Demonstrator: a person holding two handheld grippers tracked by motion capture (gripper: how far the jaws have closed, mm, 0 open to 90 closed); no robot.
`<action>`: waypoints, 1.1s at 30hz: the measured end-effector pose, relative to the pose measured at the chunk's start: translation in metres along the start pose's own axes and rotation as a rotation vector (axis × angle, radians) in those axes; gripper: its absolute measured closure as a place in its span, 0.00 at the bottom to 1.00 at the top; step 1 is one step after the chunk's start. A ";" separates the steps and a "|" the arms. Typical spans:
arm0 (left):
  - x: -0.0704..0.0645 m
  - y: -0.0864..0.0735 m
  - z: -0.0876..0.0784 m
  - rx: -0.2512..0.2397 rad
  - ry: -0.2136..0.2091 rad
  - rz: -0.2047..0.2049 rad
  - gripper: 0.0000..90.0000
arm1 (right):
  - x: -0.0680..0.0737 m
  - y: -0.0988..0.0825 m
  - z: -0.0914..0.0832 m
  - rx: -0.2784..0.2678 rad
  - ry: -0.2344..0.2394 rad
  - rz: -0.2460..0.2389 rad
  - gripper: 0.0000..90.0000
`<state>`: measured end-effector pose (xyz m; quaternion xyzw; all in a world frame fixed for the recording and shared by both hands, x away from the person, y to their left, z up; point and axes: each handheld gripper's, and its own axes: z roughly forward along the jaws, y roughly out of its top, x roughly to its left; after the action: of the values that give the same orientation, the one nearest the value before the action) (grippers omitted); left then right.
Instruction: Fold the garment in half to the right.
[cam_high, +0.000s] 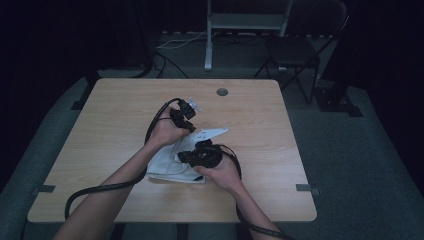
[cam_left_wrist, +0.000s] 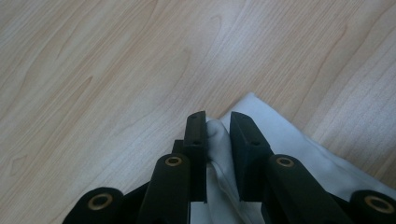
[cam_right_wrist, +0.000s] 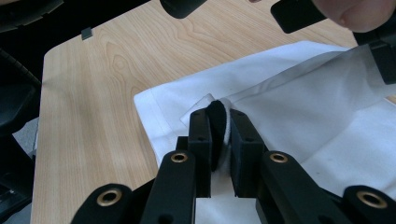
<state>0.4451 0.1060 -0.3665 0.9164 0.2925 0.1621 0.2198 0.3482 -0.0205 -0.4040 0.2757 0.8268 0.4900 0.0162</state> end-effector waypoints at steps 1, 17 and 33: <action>0.000 0.000 0.000 0.002 0.000 0.001 0.86 | 0.000 0.000 0.000 0.000 0.000 0.002 0.90; -0.005 0.001 0.003 -0.008 -0.005 0.009 0.85 | -0.002 -0.007 -0.005 0.002 -0.009 0.008 0.89; -0.009 0.003 0.006 -0.012 -0.001 0.018 0.84 | -0.003 -0.014 -0.013 0.003 -0.030 0.012 0.89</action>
<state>0.4424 0.0961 -0.3717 0.9177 0.2833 0.1654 0.2242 0.3408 -0.0373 -0.4096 0.2880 0.8255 0.4848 0.0250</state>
